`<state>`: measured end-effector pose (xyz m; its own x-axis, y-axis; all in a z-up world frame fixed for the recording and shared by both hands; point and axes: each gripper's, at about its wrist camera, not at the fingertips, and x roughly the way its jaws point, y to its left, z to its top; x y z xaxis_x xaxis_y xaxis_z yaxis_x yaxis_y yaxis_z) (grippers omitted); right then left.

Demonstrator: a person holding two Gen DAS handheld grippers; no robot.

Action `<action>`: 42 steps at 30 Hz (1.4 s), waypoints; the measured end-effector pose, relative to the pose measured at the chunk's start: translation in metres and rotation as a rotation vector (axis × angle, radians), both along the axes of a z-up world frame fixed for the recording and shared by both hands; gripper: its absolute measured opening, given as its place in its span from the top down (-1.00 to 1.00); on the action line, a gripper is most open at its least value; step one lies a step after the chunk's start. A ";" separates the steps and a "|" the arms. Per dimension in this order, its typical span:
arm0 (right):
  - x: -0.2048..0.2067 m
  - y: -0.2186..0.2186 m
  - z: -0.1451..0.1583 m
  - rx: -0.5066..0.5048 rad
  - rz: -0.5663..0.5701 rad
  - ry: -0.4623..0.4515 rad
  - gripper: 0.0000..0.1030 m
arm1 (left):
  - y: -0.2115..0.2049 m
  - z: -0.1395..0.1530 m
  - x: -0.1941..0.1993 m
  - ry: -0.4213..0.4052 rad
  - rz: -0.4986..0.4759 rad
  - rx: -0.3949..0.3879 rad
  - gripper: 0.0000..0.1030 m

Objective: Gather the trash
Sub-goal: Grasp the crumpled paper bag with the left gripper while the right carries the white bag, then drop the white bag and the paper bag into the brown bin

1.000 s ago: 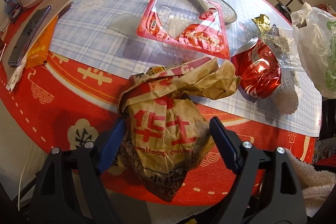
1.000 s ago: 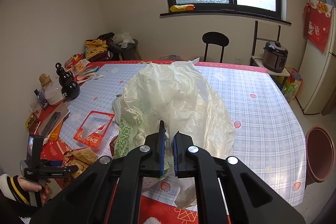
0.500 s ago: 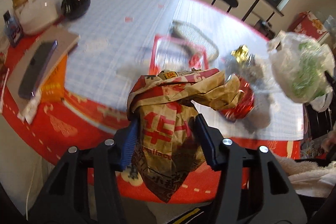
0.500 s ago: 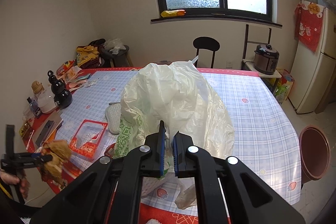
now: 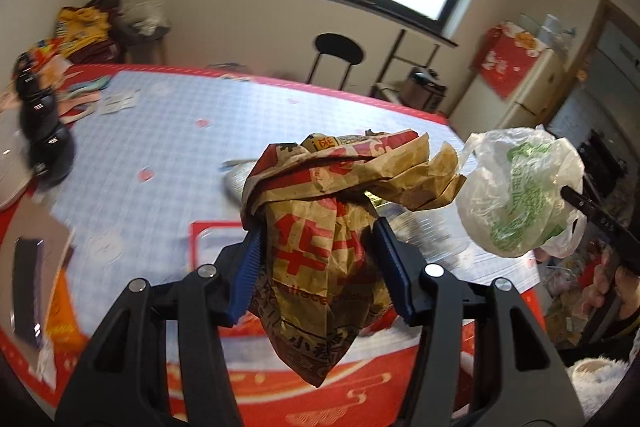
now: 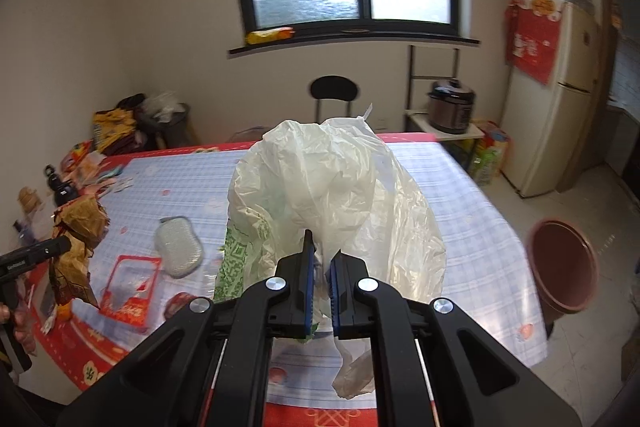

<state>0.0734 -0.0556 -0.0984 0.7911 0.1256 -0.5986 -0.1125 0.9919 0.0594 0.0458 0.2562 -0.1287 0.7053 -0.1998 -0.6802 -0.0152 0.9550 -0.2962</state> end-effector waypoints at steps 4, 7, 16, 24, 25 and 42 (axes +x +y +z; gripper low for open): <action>-0.005 -0.029 0.011 -0.015 -0.113 -0.031 0.85 | -0.022 0.000 0.032 -0.018 -0.090 -0.034 -0.09; -0.013 -0.058 0.016 -0.014 -0.168 -0.047 0.85 | -0.053 0.004 0.050 -0.031 -0.148 -0.013 -0.09; -0.008 -0.189 0.011 0.009 -0.319 -0.065 0.85 | -0.142 0.015 0.056 -0.040 -0.155 -0.027 -0.09; 0.021 -0.316 -0.013 -0.076 -0.433 -0.026 0.85 | -0.203 0.022 0.053 -0.036 -0.092 -0.003 -0.10; 0.024 -0.328 -0.017 -0.095 -0.444 -0.017 0.85 | -0.213 0.023 0.054 -0.034 -0.084 0.005 -0.10; 0.111 -0.451 -0.102 -0.095 -0.471 0.237 0.54 | -0.307 0.027 0.060 0.003 -0.071 0.034 -0.11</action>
